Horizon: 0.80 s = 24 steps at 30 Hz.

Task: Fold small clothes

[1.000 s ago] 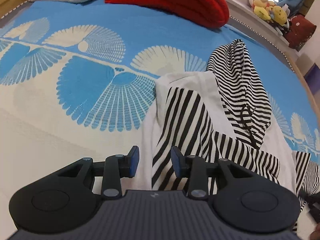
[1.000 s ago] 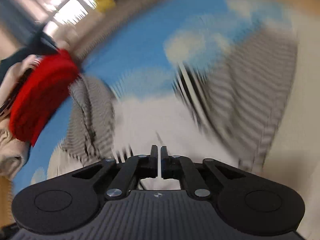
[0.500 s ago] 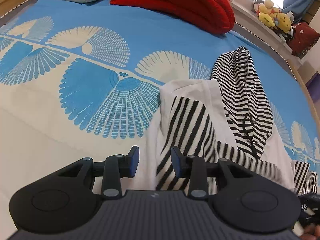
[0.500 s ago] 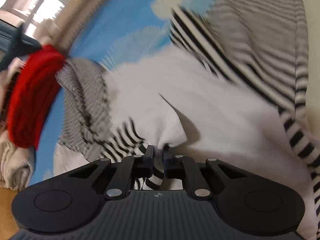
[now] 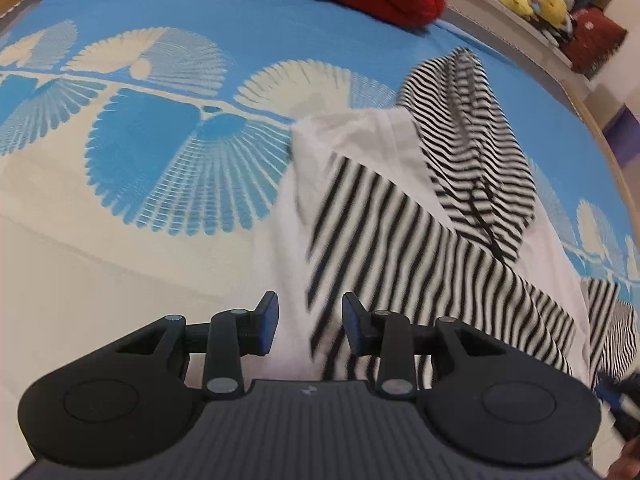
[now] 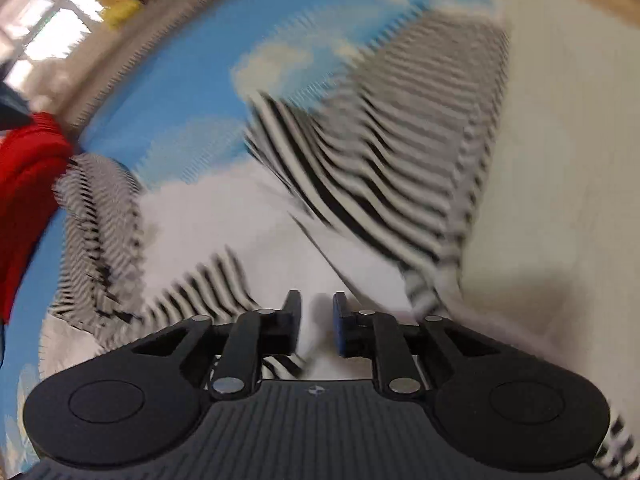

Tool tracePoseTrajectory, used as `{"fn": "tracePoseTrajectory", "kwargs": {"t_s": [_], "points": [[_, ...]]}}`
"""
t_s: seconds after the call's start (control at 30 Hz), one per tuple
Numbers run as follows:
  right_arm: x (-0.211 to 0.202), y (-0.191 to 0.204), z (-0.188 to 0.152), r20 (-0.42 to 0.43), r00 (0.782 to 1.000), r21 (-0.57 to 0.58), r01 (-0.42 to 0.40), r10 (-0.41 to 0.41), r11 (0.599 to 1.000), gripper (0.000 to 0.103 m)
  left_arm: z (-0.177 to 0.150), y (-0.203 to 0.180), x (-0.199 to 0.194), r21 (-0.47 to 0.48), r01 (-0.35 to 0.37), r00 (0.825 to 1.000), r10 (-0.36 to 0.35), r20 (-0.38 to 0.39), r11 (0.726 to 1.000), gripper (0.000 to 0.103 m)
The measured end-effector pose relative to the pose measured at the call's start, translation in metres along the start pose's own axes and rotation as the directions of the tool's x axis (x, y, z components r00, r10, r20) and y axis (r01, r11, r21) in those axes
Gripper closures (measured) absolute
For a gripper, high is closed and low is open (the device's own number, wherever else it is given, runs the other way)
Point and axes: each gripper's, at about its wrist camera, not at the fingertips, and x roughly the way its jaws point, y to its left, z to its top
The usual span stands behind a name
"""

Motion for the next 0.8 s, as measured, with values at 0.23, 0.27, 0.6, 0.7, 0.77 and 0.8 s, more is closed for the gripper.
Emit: {"fn": "tracePoseTrajectory", "kwargs": {"t_s": [0.23, 0.27, 0.6, 0.7, 0.77, 0.8], "points": [[0.014, 0.009, 0.007, -0.095, 0.989, -0.071, -0.124, 0.118, 0.990, 0.069, -0.008, -0.008, 0.008, 0.053, 0.088, 0.995, -0.086, -0.042, 0.995, 0.064], [0.028, 0.011, 0.006, -0.146, 0.987, -0.080, -0.085, 0.073, 0.993, 0.067, -0.012, -0.006, 0.015, 0.049, 0.088, 0.993, -0.083, -0.080, 0.995, 0.064], [0.036, 0.011, 0.019, -0.149, 0.986, -0.087, -0.085, 0.071, 0.993, 0.057, -0.026, -0.022, 0.014, 0.102, 0.017, 0.993, -0.006, -0.115, 0.995, 0.063], [0.044, -0.002, 0.011, -0.212, 0.976, -0.038, -0.058, 0.048, 0.998, 0.056, -0.026, -0.040, 0.005, 0.090, 0.083, 0.991, -0.073, -0.110, 0.993, 0.063], [0.041, 0.003, 0.011, -0.202, 0.978, -0.069, -0.059, 0.044, 0.996, 0.056, -0.026, -0.047, 0.004, 0.097, 0.094, 0.990, -0.083, -0.117, 0.991, 0.063], [0.037, 0.005, 0.011, -0.196, 0.980, -0.094, -0.056, 0.037, 0.994, 0.056, -0.026, -0.049, 0.003, 0.096, 0.092, 0.990, -0.081, -0.115, 0.991, 0.063]]}}
